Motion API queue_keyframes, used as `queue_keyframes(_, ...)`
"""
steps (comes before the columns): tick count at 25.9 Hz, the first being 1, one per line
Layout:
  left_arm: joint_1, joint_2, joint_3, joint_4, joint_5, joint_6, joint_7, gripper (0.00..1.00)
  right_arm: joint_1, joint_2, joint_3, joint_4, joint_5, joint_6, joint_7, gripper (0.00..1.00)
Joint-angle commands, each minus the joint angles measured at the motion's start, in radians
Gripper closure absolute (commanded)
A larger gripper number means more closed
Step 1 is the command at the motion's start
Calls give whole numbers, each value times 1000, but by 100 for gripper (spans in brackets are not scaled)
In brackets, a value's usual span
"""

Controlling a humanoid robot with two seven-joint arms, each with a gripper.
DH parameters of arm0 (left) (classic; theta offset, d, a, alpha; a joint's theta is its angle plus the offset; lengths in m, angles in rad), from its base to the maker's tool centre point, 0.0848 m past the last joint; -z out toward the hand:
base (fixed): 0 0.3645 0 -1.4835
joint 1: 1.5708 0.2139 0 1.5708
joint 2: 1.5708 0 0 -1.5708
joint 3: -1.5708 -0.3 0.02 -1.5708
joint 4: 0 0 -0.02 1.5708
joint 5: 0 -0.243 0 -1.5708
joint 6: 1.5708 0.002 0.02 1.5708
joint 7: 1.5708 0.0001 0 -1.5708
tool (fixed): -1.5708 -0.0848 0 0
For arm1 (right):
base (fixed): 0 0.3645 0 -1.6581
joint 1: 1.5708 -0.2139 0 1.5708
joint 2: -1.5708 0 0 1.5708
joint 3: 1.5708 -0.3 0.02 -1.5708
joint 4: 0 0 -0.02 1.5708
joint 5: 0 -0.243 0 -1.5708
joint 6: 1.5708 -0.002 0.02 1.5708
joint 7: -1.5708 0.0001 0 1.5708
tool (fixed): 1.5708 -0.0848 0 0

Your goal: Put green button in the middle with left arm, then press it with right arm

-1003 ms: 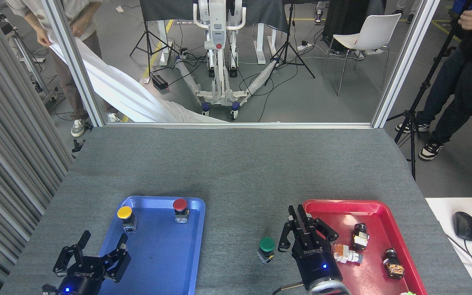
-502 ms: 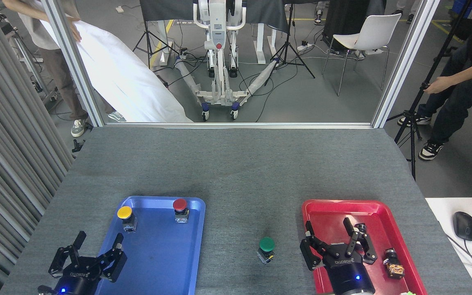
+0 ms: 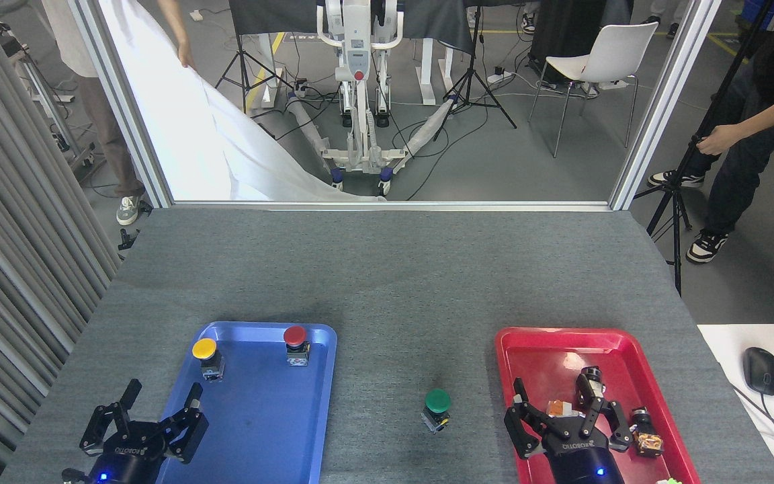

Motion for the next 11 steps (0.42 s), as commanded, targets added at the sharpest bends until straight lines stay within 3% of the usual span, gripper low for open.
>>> queue_keyframes(1, 0, 0, 0, 0, 0, 0, 0, 1, 1, 6, -21, 1, 0, 3, 0, 0)
queue_keyframes(11, 0, -2, 0, -2, 0, 0, 0, 1, -1, 24, -19, 4, 0, 5, 1, 0)
